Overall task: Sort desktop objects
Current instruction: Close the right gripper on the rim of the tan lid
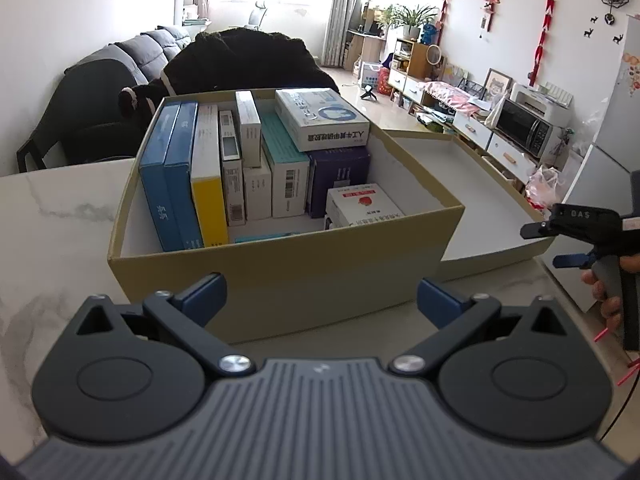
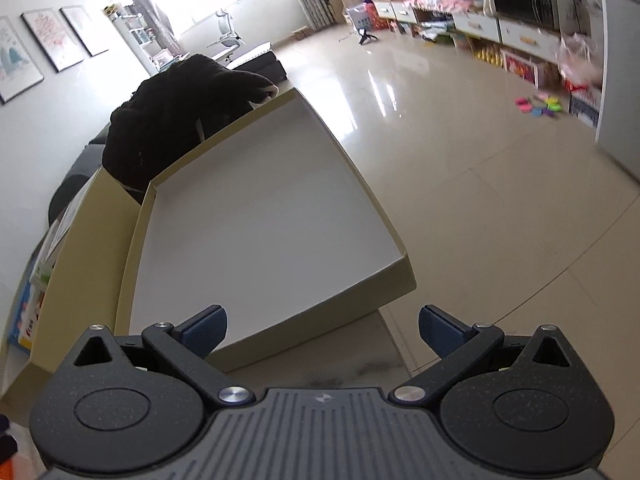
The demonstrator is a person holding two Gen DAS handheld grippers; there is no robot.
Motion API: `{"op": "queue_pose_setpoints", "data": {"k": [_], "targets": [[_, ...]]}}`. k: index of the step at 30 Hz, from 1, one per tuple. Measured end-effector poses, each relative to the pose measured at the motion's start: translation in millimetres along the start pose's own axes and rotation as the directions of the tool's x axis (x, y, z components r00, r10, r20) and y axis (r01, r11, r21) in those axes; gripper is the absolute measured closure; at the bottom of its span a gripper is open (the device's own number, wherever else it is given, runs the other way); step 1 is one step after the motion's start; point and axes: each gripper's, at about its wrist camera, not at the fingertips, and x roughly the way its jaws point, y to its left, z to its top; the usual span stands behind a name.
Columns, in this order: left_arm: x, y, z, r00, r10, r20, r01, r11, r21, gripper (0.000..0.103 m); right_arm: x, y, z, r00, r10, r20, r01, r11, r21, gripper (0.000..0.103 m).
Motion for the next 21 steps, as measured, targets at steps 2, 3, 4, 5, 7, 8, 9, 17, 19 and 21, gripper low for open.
{"op": "queue_pose_setpoints", "data": {"k": [2,3,4,5,7,8,9,17,19,21], "targets": [[0,1,0,1.0,0.0,-0.002,0.0,1.0,0.0,0.0,3,-4,-1,1.0,0.012,-0.01,-0.012,1.0,0.028,0.0],[0,1,0,1.0,0.0,-0.003,0.0,1.0,-0.001,0.0,5,-6,-1,1.0,0.018,-0.014,-0.017,0.999,0.043,0.0],[1,2,0,1.0,0.0,-0.003,0.0,1.0,-0.003,0.0,7,-8,-2,1.0,0.023,-0.019,-0.022,0.998,0.056,0.0],[1,2,0,1.0,0.0,-0.003,0.0,1.0,-0.004,0.0,8,-9,-3,0.999,0.026,-0.021,-0.025,0.998,0.065,0.001],[1,2,0,1.0,-0.001,-0.006,0.001,1.0,-0.007,0.0,10,-12,-5,0.999,0.032,-0.024,-0.03,0.996,0.082,0.001],[2,2,0,1.0,-0.002,-0.007,0.002,1.0,-0.008,0.0,11,-13,-6,0.999,0.035,-0.026,-0.033,0.995,0.09,0.001],[2,2,-1,1.0,-0.003,-0.009,0.002,1.0,-0.008,0.0,12,-14,-7,0.999,0.038,-0.027,-0.035,0.994,0.099,0.001],[5,4,-2,1.0,0.001,-0.02,-0.001,1.0,-0.012,0.0,20,-31,1,0.996,0.079,-0.039,-0.07,0.979,0.192,0.014],[5,5,-2,1.0,0.002,-0.022,-0.002,1.0,-0.013,0.0,21,-34,0,0.995,0.089,-0.038,-0.079,0.973,0.218,0.019],[6,5,-2,1.0,0.003,-0.024,-0.003,1.0,-0.014,0.0,22,-38,-2,0.994,0.1,-0.037,-0.088,0.966,0.242,0.024]]}}
